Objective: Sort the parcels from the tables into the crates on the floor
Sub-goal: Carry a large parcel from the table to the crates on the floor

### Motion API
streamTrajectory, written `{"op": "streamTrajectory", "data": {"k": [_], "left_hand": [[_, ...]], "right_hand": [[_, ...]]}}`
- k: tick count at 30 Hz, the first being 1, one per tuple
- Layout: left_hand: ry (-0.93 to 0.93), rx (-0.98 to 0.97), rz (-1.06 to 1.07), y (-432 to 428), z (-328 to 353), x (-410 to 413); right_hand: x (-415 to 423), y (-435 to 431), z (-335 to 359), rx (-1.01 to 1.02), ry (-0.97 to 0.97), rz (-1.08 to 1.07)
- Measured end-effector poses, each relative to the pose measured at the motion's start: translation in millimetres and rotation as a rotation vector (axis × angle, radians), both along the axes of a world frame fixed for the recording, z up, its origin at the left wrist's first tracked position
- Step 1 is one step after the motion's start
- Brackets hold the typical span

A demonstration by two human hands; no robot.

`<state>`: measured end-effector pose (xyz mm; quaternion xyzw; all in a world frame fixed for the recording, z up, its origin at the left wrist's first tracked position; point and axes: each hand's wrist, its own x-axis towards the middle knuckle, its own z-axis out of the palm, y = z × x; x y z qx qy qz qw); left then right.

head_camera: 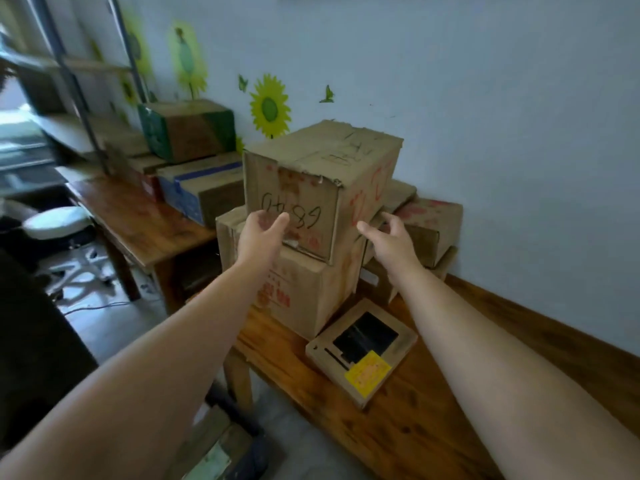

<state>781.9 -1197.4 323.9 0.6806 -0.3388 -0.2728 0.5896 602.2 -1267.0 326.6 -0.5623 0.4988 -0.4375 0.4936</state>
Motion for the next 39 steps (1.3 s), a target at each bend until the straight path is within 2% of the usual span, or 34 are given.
{"op": "streamTrajectory", "data": {"k": [10,16,27,32,39], "left_hand": [[0.095,0.031,0.016,-69,-5,87],[0.148,0.0,-0.273,-102,-7,120],[0.252,0.015,-0.557,-120,-28,159],[0.283,-0.088,-0.672,-108,-14,160],[0.305,-0.279,-0.693,-87,23,145]], "right_hand": [[43,-37,-17,0.028,-0.01,0.05],[74,-48,-30,0.009,-0.057,-0.053],[106,-39,-55,0.015,-0.074,-0.259],[106,-26,-42,-0.074,-0.091,-0.291],[92,1,0,-0.218,-0.171,-0.353]]}}
